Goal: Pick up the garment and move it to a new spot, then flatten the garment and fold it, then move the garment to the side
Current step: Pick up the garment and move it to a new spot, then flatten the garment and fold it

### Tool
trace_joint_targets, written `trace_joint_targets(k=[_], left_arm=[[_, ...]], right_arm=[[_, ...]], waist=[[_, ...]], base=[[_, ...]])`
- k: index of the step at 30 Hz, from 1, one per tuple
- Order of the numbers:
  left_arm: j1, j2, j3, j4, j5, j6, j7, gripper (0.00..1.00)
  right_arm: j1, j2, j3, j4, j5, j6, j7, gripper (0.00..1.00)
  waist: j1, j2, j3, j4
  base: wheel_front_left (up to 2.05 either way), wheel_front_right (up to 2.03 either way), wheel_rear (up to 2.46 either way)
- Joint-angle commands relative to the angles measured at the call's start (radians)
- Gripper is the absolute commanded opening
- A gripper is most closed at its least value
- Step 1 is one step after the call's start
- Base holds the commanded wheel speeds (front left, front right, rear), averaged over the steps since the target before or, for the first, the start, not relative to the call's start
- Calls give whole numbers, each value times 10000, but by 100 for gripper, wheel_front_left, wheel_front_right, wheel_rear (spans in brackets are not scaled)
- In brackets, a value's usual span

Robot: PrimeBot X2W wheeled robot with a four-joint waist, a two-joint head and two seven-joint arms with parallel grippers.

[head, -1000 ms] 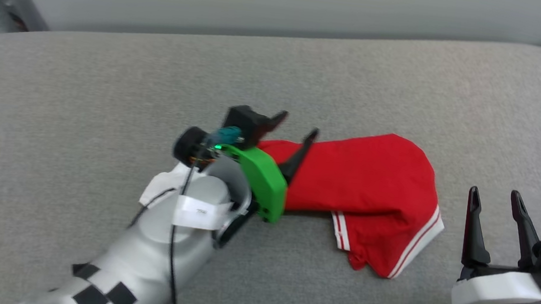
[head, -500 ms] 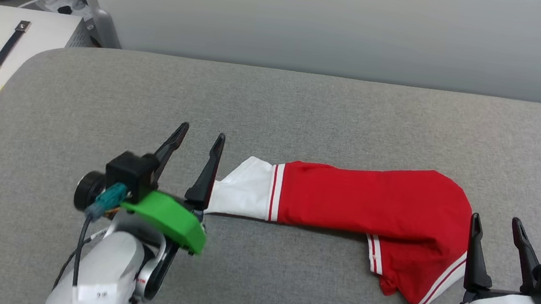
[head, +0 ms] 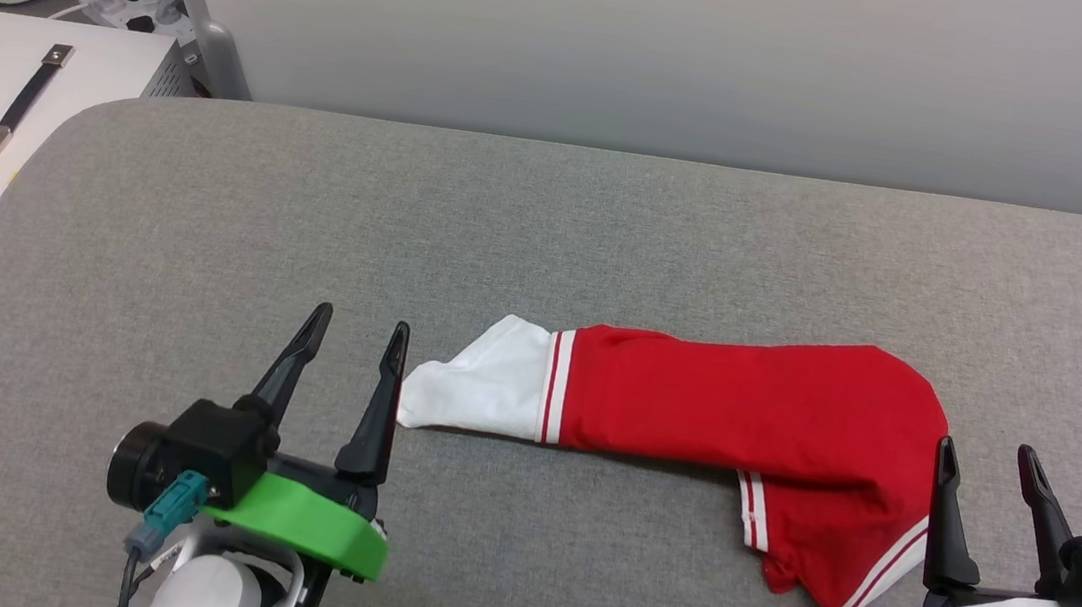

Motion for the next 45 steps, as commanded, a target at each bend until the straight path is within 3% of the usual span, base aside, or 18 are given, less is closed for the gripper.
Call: trace_joint_targets(k=[1,10,14,19,24,28,34,45], left_arm=[[142,-135,95,-4,180,-130,-58,100],[114,-573,536,145,579,-494,-58,100],[75,-683,635,201,654,-558,-58,100],[-12,-751,784,219,718,-595,-58,100],[-131,-794,757,221,774,-608,-58,100],[-317,-815,598,222,736,-610,-59,100],[-539,-803,508,263,703,-612,-59,100],[-837,-809,483,269,667,-613,-59,100]], right_arm=[[106,-18,25,16,37,-9,-49,100],[67,-18,38,103,-191,-9,-34,100],[-16,-18,38,-4,-429,-9,862,100],[-160,-633,352,-284,329,-9,3968,100],[-267,-1266,153,-705,1556,-9,8084,100],[-535,-1609,-146,-1163,2022,-9,10126,100],[-1036,-1703,-462,-1294,1999,-9,11118,100],[-1468,-1863,-82,-657,1812,-9,11436,100]], waist=[[0,0,1,-6],[0,0,98,-80],[0,0,234,-59],[0,0,489,39],[0,0,803,234],[0,0,1117,477],[0,0,1543,825],[0,0,2096,1240]], base=[[0,0,0],[0,0,0],[0,0,0],[0,0,0],[0,0,0],[0,0,0],[0,0,0],[0,0,0]])
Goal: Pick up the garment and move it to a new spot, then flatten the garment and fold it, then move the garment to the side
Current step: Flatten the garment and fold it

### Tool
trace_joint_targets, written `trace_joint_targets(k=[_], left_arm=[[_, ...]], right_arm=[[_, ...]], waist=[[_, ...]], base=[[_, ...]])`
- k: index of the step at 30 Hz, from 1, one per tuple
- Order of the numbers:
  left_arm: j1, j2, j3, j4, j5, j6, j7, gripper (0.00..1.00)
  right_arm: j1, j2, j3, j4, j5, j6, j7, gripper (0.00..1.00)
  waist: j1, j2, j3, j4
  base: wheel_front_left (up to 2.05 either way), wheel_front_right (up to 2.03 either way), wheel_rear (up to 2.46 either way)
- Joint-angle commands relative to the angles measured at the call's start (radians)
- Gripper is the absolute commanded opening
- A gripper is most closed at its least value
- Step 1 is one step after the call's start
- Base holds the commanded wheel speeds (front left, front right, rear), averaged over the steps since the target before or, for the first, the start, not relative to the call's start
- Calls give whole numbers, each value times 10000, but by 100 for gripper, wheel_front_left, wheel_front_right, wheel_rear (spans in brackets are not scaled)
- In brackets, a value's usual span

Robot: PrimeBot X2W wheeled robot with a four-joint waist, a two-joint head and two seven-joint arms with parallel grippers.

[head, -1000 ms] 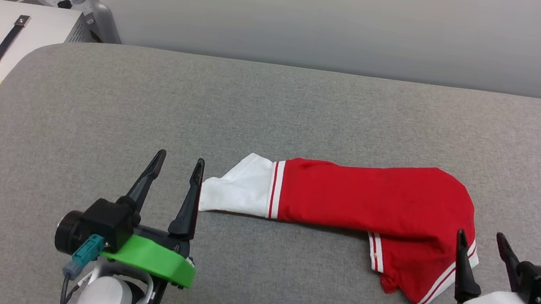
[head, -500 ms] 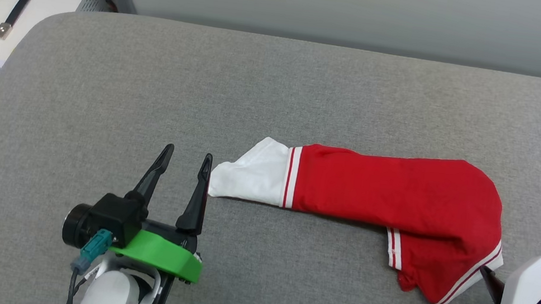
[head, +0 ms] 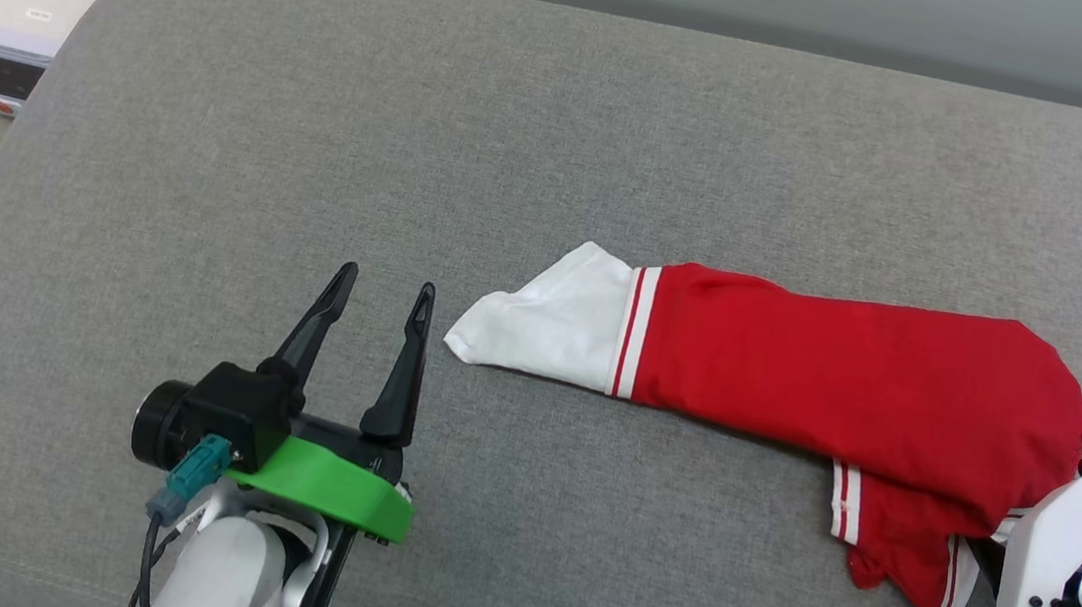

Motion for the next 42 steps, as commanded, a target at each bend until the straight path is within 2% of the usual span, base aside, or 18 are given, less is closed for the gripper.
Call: trace_joint_targets(k=[1,3,4,6,7,14,19,25,29,32,40,42], left_arm=[[-250,-32,10,-30,-27,-28,-59,100],[-314,-48,16,-14,-39,-28,-59,100],[-337,-57,26,-4,-44,-28,-59,100],[-368,-76,59,32,-51,-28,-59,100],[-366,-88,84,66,-52,-28,-59,100],[-198,-127,105,317,-64,-28,-59,100],[-73,-154,139,362,-94,-28,-59,100],[-43,-208,75,293,-119,-28,-59,100],[-105,-218,-22,290,-148,-28,-59,100],[-194,-200,-32,290,-169,-28,-59,100],[-452,-164,-99,355,-199,-29,-59,100],[-466,-143,-99,395,-204,-29,-59,100]], right_arm=[[-156,-35,109,173,-116,-9,7,100],[-180,-78,194,308,-209,-9,-30,100],[-198,-89,219,344,-233,-9,-58,67],[-233,-134,295,385,-332,-9,-147,29],[-232,-190,380,377,-387,-9,-205,0],[-131,-799,668,-13,-588,-9,-414,0],[230,-1620,584,-1001,-545,-9,40,0],[799,-2817,-83,-1745,-775,-9,942,0],[998,-3404,-499,-1423,-1110,-9,1165,0],[887,-3606,-661,-841,-1387,-9,969,0],[104,-3268,-488,1104,-1947,-9,-211,0],[-67,-3164,-349,1446,-2070,-9,-578,30]], waist=[[0,0,186,145],[0,0,252,174],[0,0,269,178],[0,0,275,163],[0,0,241,135],[0,0,-327,-186],[0,0,-729,-413],[0,0,-626,-440],[0,0,-342,-308],[0,0,-93,-191],[0,0,277,-21],[0,0,260,-31]], base=[[0,0,0],[0,0,0],[0,0,0],[0,0,0],[0,0,0],[0,0,0],[0,0,0],[0,0,0],[0,0,0],[0,0,0],[0,0,0],[0,0,0]])
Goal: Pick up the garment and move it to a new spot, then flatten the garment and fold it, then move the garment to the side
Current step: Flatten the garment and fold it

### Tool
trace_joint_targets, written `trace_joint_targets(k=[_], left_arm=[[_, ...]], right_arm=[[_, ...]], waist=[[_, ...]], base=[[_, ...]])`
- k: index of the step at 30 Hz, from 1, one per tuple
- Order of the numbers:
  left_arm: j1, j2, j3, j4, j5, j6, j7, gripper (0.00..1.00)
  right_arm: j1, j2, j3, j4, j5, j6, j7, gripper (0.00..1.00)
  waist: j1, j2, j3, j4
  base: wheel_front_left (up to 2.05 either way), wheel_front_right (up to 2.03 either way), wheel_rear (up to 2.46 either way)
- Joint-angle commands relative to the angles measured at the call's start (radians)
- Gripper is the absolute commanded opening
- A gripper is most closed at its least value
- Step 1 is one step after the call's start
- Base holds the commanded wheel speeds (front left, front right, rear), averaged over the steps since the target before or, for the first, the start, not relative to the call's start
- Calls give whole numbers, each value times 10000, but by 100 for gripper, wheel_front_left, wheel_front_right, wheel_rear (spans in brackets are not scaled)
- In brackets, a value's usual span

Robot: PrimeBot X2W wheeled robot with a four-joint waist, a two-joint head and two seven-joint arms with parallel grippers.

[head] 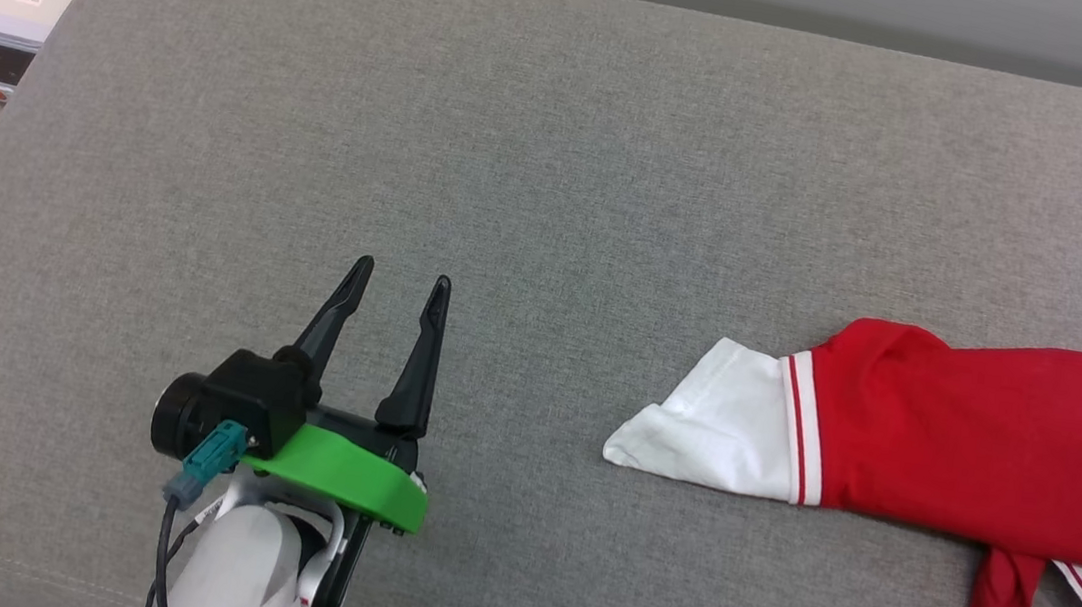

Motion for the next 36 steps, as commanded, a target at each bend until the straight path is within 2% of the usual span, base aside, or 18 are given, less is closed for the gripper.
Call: trace_joint_targets(k=[1,9,16,20,26,31,36], left_arm=[[-138,70,12,25,-70,-27,-59,100],[21,146,92,157,-38,-27,-59,100],[290,180,185,162,-20,-27,-59,100],[414,180,177,149,-14,-27,-59,100],[613,42,331,18,-389,-27,-59,100],[735,42,222,-5,-394,-27,-59,100],[876,146,-250,63,-447,-27,-59,100]], right_arm=[[-202,86,90,196,-139,-11,-262,100],[-535,454,193,581,-257,-11,-1354,100],[-471,749,7,-268,-300,-11,-2155,100],[-372,1095,-249,-977,-232,-11,-3018,100],[-47,1856,-548,-1808,-124,-11,-5328,100],[340,3028,-770,-2248,398,-11,-7784,100],[848,3863,-674,-2452,616,-11,-9506,100]], waist=[[-1,0,-29,-11],[-1,0,-636,-351],[-1,0,-1264,-810],[-1,0,-1515,-996],[-1,0,-1747,-1163],[-1,0,-1796,-1232],[-1,0,-1810,-1243]], base=[[0,0,0],[0,0,0],[0,0,0],[0,0,0],[0,0,0],[0,0,0],[0,0,0]])
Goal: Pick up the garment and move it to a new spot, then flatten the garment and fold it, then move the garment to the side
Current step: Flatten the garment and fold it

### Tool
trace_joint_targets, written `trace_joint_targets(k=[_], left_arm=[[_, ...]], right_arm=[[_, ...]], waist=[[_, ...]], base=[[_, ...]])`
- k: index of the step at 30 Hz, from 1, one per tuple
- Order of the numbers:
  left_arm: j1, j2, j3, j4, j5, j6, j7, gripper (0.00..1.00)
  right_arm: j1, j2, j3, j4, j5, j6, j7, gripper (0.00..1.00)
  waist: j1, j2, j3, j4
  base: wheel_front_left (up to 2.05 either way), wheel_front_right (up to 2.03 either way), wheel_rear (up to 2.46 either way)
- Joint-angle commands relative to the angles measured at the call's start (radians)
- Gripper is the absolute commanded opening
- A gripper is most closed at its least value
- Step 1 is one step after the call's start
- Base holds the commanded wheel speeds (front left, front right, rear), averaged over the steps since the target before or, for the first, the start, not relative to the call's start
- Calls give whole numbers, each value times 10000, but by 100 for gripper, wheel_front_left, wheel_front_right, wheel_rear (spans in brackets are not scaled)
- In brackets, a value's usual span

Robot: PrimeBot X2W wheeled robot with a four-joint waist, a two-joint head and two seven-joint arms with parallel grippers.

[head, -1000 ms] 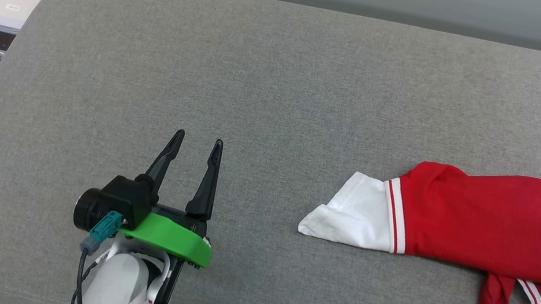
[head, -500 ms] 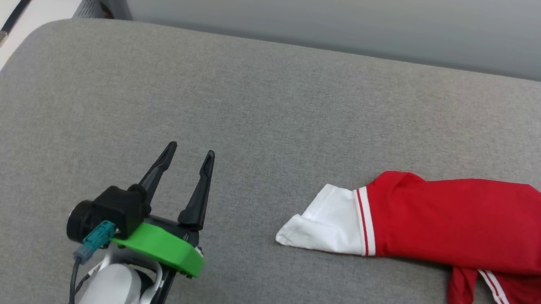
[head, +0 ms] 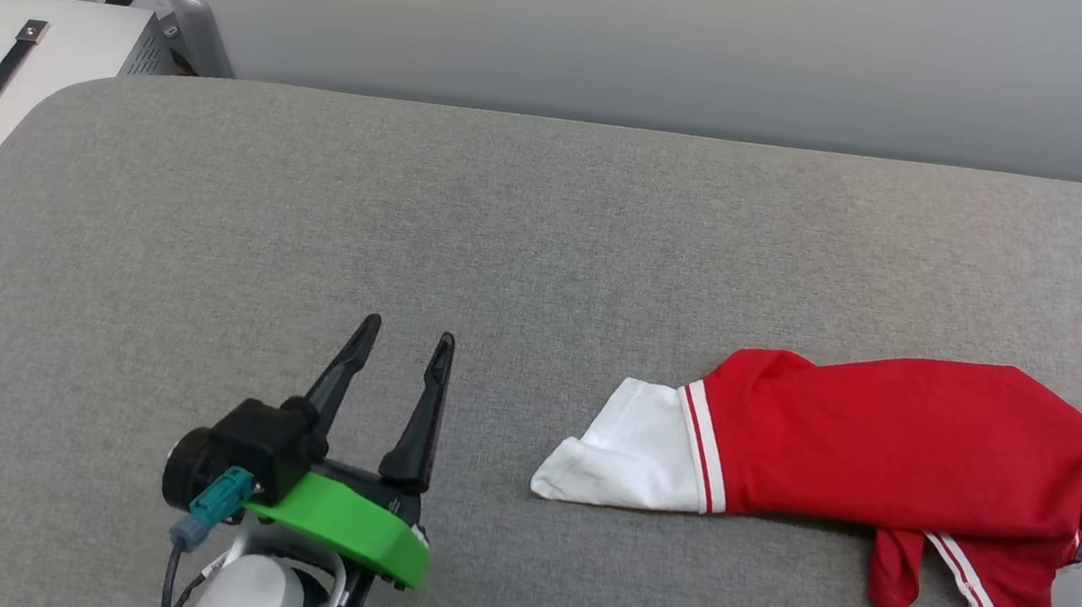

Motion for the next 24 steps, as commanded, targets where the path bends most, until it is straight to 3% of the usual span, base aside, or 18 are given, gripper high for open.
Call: trace_joint_targets(k=[1,9,12,14,20,24], left_arm=[[209,32,-121,33,-78,-27,-59,100],[-4,305,-1055,386,-119,-27,-47,100],[-480,400,-1401,452,-222,-27,646,100],[-852,399,-1683,300,-499,-27,1547,100],[-2001,868,-2379,-396,-1102,6,5977,100],[-2250,1062,-2611,-469,-1033,367,7861,100]], right_arm=[[184,171,15,-53,117,-9,-354,100],[406,616,46,-127,76,-9,-1013,100],[433,629,-63,-192,-47,-9,-969,100],[443,618,-111,-266,-116,-9,-938,100],[346,610,-92,-570,-276,-9,-815,100],[163,678,0,-677,-290,-9,-825,100]], waist=[[0,0,2,-3],[0,0,148,-77],[0,0,291,-107],[0,0,425,-136],[0,0,985,-346],[0,0,1311,-609]], base=[[0,0,0],[0,0,0],[0,0,0],[0,0,0],[0,0,0],[0,0,0]])
